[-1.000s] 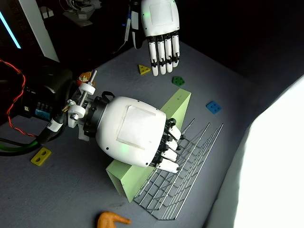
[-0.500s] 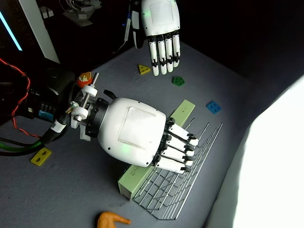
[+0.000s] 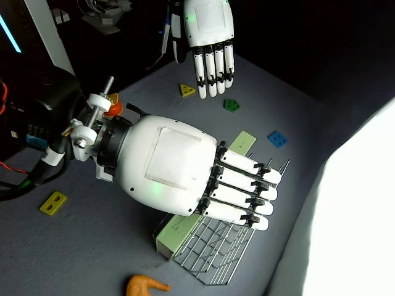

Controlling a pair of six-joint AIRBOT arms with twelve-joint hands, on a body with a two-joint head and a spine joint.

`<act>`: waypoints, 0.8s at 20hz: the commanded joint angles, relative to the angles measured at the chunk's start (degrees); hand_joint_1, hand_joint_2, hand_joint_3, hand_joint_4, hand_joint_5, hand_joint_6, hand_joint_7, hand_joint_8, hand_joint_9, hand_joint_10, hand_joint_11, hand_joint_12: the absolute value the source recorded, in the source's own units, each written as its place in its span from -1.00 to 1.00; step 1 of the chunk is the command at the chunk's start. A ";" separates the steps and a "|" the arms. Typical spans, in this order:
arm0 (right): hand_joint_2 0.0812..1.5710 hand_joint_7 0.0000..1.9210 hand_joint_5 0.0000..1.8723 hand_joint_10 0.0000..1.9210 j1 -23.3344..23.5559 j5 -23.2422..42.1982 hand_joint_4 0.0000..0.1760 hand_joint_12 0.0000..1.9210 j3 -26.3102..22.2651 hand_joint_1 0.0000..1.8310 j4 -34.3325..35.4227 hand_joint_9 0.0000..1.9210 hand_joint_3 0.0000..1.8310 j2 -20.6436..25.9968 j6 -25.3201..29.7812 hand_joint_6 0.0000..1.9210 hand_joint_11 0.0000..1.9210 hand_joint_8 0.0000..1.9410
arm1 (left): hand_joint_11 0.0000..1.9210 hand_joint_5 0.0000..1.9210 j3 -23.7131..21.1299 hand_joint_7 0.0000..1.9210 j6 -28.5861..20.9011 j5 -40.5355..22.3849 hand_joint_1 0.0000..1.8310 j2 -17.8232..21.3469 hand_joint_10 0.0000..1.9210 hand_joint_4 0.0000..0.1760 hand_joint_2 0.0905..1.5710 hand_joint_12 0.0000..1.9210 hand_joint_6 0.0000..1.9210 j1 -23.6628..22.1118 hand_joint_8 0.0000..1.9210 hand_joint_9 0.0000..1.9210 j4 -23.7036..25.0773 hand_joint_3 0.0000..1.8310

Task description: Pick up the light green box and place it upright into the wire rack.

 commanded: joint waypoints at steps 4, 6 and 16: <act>0.21 -1.00 -1.00 -1.00 3.18 -0.05 -1.00 -1.00 -3.49 -0.05 -2.14 -1.00 -1.00 4.02 -4.62 -1.00 -1.00 -1.00 | -1.00 -0.85 0.47 -0.81 0.15 -3.45 -0.37 -0.12 -1.00 -0.89 0.55 -0.22 -1.00 -0.38 -1.00 -0.80 1.46 -1.00; 0.23 -1.00 -1.00 -1.00 3.97 -0.36 -1.00 -1.00 -6.45 -0.05 -2.36 -1.00 -1.00 6.53 -7.10 -1.00 -1.00 -1.00 | -1.00 -0.84 0.89 -0.80 0.15 -3.44 -0.39 -0.12 -0.99 -0.89 0.55 -0.18 -1.00 -0.35 -1.00 -0.78 1.48 -1.00; 0.25 -0.89 -0.90 -0.99 4.00 3.20 -1.00 -0.73 -22.40 -0.05 -2.38 -0.89 -1.00 19.88 -13.54 -0.99 -1.00 -0.99 | -1.00 -0.84 1.71 -0.81 0.15 -3.44 -0.40 -0.12 -1.00 -0.87 0.55 -0.19 -1.00 -0.10 -1.00 -0.79 1.48 -1.00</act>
